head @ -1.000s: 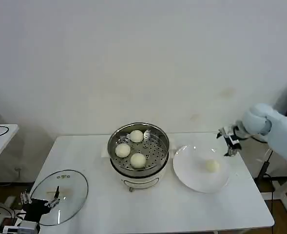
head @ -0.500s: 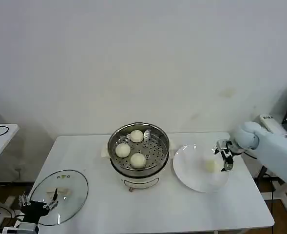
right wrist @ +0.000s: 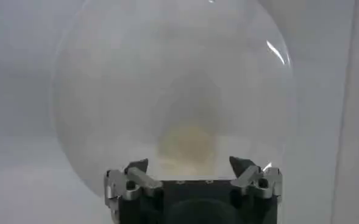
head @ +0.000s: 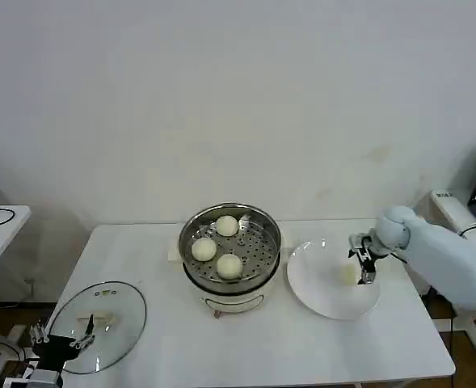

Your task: Take steamed baozi put them in steamer then cover it.

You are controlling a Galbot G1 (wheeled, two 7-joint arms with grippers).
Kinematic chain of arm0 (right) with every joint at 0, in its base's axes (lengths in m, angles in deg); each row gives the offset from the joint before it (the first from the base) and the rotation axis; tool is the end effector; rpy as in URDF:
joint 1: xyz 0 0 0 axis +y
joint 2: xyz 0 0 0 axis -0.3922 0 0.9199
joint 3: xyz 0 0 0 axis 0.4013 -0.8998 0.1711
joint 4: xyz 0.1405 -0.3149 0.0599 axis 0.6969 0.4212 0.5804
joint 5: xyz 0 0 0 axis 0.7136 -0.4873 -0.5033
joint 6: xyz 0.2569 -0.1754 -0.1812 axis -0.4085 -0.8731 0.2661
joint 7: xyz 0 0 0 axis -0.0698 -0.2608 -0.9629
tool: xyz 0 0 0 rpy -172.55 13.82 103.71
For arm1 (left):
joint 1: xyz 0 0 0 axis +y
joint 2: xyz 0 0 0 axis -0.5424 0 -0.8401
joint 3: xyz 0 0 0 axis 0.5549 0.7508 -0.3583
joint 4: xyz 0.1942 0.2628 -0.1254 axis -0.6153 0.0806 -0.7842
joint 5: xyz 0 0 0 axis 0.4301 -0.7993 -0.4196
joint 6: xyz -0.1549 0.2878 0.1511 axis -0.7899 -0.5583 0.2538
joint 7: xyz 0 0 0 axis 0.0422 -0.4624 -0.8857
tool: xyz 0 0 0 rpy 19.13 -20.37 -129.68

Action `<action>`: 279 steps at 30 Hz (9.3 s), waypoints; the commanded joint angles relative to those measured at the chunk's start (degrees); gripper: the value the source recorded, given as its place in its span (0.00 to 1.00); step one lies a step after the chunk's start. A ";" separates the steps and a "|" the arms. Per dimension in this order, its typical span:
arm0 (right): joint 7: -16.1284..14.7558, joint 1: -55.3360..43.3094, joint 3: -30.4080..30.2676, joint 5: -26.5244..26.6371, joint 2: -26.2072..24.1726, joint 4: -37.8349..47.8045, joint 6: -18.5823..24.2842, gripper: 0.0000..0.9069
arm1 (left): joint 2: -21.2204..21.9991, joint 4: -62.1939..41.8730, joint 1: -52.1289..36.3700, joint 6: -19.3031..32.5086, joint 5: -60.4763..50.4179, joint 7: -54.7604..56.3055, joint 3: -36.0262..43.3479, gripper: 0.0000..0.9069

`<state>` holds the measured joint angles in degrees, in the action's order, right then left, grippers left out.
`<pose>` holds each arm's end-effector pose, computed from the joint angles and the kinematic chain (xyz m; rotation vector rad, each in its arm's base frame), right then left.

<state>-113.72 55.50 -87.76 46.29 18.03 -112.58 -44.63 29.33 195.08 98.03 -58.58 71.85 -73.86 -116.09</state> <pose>0.5388 -0.1620 -0.2296 1.1568 -1.3348 1.4247 0.1371 0.1599 -0.3038 0.1887 -2.7058 -0.7431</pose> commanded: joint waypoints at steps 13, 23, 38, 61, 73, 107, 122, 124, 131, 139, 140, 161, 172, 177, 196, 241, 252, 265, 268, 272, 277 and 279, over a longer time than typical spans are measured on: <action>0.58 1.16 0.90 -1.43 2.41 3.78 -0.09 0.74 | 0.20 -0.05 0.05 0.09 0.00 0.07 0.01 1.00; 0.33 1.33 0.97 -1.29 1.62 2.29 -0.66 0.66 | 0.36 0.25 0.27 0.04 -0.02 0.06 -0.05 1.00; 0.61 -16.53 -8.53 6.08 -6.10 -9.44 -3.06 0.66 | 0.29 0.31 -0.39 -0.09 -0.18 0.03 0.49 1.00; 10.80 -40.29 -29.18 35.00 13.85 -23.23 -21.69 0.67 | -0.19 0.03 -1.44 -0.24 -0.10 0.07 0.64 1.00; 14.16 -36.59 -32.28 44.16 18.20 -21.45 -28.14 0.67 | -0.38 0.32 -2.06 -0.35 0.79 0.07 0.04 1.00; 13.25 -26.72 -28.76 35.20 22.45 -9.55 -27.85 0.67 | -0.56 -0.41 -1.94 0.07 0.96 0.12 -0.52 1.00; 14.26 -25.62 -27.33 34.56 23.63 -8.17 -27.41 0.67 | -0.47 -0.32 -1.83 0.09 0.93 0.12 -0.58 1.00; 14.45 -25.59 -27.33 34.57 23.68 -8.22 -27.37 0.67 | -0.44 -0.33 -1.85 0.08 0.94 0.12 -0.61 1.00; 14.25 -26.18 -27.32 34.76 23.10 -9.02 -27.69 1.00 | -0.29 -0.34 -1.92 0.02 0.92 0.11 -0.56 1.00; 15.28 -28.63 -26.50 35.48 20.54 -12.85 -27.58 1.00 | -0.34 -0.46 -2.05 -0.13 0.90 0.07 -0.46 1.00; 15.41 -29.22 -26.03 35.47 19.73 -13.97 -27.65 1.00 | -0.34 -0.50 -2.14 -0.16 0.92 0.06 -0.43 1.00; 46.51 -2.13 6.37 36.34 -8.75 -45.91 -22.84 1.00 | -0.33 -0.82 -2.31 -0.64 0.56 -0.24 0.58 1.00; 53.10 52.48 60.03 21.23 -4.09 -51.25 -1.69 1.00 | -0.65 -2.76 -3.69 1.03 0.14 -0.25 1.42 1.00; 51.05 66.55 78.09 16.68 9.13 -50.54 6.22 1.00 | -1.09 -4.86 -4.93 2.71 -3.01 0.54 2.26 1.00; 48.08 85.68 98.83 20.26 31.80 -44.65 23.47 1.00 | -2.60 -2.89 8.31 7.13 -43.30 8.97 0.43 1.00; 49.25 85.60 96.84 19.49 33.70 -39.23 25.74 1.00 | -9.24 -15.66 -6.56 4.20 -57.21 7.12 12.29 1.00; 49.21 85.99 96.88 19.37 33.95 -39.56 25.91 1.00 | -10.35 -18.38 -7.96 3.66 -57.40 6.57 11.80 1.00; 49.14 86.18 96.71 19.24 34.44 -39.67 26.21 1.00 | -10.90 -22.03 -11.44 3.39 -57.82 6.71 12.05 1.00; 49.13 86.23 96.68 19.16 34.52 -39.49 26.32 1.00 | -11.01 -22.82 -12.32 3.28 -58.01 6.69 12.40 1.00; 49.11 86.30 96.63 19.64 34.58 -39.62 26.15 1.00 | -10.51 -24.01 -14.04 3.26 -58.76 7.12 12.68 1.00; 49.10 86.28 96.52 19.70 34.74 -39.87 26.04 1.00 | -10.30 -24.80 -15.68 3.16 -58.91 7.51 13.00 1.00; 49.09 86.27 96.46 19.67 34.80 -39.75 26.10 1.00 | -10.23 -24.91 -16.19 3.15 -58.86 7.53 13.00 1.00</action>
<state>-64.60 141.77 8.75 65.74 52.76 -152.33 -18.50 19.01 171.66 84.75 -55.41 13.23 -66.55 -103.19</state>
